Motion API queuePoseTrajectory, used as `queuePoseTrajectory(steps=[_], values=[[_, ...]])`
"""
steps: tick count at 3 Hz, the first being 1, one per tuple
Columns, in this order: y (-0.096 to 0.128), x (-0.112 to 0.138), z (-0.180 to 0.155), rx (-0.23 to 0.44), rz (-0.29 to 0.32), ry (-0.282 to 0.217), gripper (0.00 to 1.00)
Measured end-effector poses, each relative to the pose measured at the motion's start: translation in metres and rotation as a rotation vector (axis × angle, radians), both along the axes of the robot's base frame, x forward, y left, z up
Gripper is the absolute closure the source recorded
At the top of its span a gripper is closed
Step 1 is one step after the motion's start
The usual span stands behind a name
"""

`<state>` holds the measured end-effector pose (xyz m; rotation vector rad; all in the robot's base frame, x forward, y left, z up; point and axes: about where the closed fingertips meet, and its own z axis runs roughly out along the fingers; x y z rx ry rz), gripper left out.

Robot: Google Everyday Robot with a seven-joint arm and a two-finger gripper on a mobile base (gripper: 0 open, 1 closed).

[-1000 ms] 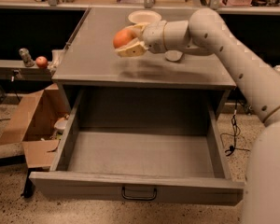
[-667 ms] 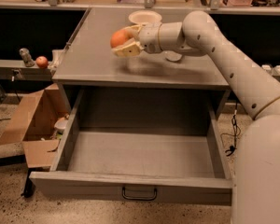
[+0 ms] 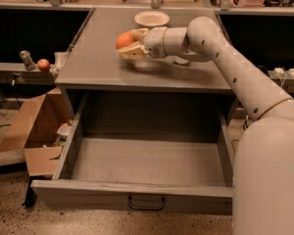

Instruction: Pick orange from top drawer and place on counter

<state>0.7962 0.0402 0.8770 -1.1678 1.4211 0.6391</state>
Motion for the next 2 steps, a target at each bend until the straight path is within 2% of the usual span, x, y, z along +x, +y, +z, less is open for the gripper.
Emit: queuePoseTrajectory(steps=[1, 2], values=[[0.0017, 0.0041, -0.0013, 0.001, 0.0, 0.009, 0.0], [0.0032, 0.0035, 0.0038, -0.033, 0.017, -0.002, 0.0]])
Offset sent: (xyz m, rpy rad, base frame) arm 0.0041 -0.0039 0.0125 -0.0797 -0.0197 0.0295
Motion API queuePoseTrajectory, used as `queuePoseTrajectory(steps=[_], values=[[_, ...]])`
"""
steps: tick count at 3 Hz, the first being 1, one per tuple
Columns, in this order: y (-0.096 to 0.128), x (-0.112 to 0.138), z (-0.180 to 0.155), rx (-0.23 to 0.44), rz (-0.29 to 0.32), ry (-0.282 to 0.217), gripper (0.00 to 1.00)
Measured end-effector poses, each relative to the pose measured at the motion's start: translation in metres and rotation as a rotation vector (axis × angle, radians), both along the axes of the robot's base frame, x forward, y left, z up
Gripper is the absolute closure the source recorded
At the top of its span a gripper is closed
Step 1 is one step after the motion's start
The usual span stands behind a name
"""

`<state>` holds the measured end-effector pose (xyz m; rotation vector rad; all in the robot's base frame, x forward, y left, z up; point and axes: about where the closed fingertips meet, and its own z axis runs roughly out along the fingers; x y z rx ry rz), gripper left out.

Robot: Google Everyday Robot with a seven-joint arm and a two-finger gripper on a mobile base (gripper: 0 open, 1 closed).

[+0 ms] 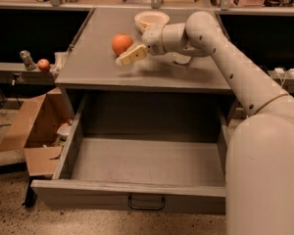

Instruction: Pick orange from top drawer and place on counter

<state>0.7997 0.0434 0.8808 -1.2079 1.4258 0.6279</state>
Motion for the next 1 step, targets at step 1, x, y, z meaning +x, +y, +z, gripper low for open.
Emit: queuePoseTrajectory(steps=[1], values=[[-0.0177, -0.0049, 0.0352, 0.061, -0.003, -0.069, 0.0]])
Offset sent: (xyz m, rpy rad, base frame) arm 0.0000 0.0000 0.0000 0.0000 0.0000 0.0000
